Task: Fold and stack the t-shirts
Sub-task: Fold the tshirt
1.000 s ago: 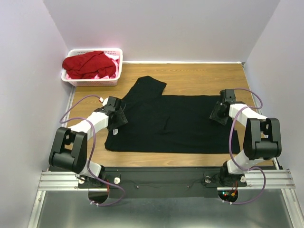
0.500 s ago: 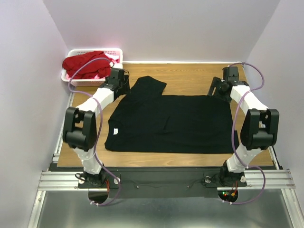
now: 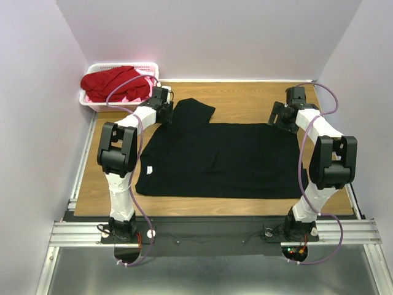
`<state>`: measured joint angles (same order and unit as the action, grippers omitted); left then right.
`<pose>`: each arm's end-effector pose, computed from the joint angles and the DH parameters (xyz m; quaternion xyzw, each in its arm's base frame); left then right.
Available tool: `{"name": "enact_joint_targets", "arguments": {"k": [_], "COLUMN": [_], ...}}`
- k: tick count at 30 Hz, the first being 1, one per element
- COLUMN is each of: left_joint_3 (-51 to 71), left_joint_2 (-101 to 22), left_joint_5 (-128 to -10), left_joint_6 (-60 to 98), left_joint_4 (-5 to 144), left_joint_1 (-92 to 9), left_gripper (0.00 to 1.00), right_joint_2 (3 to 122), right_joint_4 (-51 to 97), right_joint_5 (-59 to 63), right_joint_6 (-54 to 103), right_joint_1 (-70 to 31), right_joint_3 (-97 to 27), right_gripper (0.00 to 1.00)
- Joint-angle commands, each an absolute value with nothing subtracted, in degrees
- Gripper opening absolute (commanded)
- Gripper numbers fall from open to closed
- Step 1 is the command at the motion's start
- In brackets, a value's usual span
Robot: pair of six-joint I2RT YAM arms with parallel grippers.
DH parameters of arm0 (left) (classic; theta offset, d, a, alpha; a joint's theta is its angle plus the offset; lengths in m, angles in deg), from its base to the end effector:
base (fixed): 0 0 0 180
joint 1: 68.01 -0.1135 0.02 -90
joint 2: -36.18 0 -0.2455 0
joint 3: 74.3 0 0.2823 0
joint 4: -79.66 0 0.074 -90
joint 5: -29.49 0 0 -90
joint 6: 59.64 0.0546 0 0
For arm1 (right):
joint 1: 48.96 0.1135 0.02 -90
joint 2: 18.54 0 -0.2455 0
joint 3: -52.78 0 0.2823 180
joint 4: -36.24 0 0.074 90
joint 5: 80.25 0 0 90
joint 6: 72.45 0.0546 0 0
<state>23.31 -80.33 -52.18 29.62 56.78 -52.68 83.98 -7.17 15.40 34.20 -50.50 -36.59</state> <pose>0.4767 -0.1225 0.1564 0.0862 0.9068 0.0087 0.4127 0.4185 -0.0166 0.1818 0.1652 0.9423 -0.0090 0.2911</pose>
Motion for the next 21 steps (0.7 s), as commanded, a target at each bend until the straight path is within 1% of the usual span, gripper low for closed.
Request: {"name": "enact_joint_targets", "arguments": {"k": [1,9,12,13,16,19,21], "left_joint_3": [26.9,28.5,28.7,28.7,28.2,26.9,26.0], "left_joint_2": [-81.8,-85.3,-86.5,-86.9,-87.0,-86.2,-85.5], "left_joint_5": [-54.7,-57.2,-57.2,-57.2,-57.7,-58.6,-59.3], "left_joint_6": [31.5,31.8,32.0,32.0,32.3,32.6,32.4], "left_joint_4": [55.1,53.9,53.5,53.4,53.4,53.2,53.1], "left_joint_1": [-53.9,-54.1,-54.0,-54.0,-54.0,-54.1,-54.0], "left_gripper": [0.60,0.57,0.54,0.49,0.41,0.41,0.43], "right_joint_2": [84.0,85.4,86.4,86.7,88.1,89.6,90.4], "right_joint_4": [-6.5,-6.3,-5.7,-5.6,-5.5,-5.5,-5.5], "right_joint_5": [17.1,17.7,18.7,18.9,19.8,19.9,19.7], "right_joint_6": [33.5,34.2,34.5,34.3,34.0,33.9,33.5], "right_joint_1": [-51.1,-51.1,-51.1,-51.2,-51.7,-53.0,-54.0], "right_joint_3": [-36.8,-37.3,-38.0,-38.3,-40.2,-41.5,-42.9], "right_gripper": [0.82,0.81,0.81,0.81,0.81,0.81,0.81]}}
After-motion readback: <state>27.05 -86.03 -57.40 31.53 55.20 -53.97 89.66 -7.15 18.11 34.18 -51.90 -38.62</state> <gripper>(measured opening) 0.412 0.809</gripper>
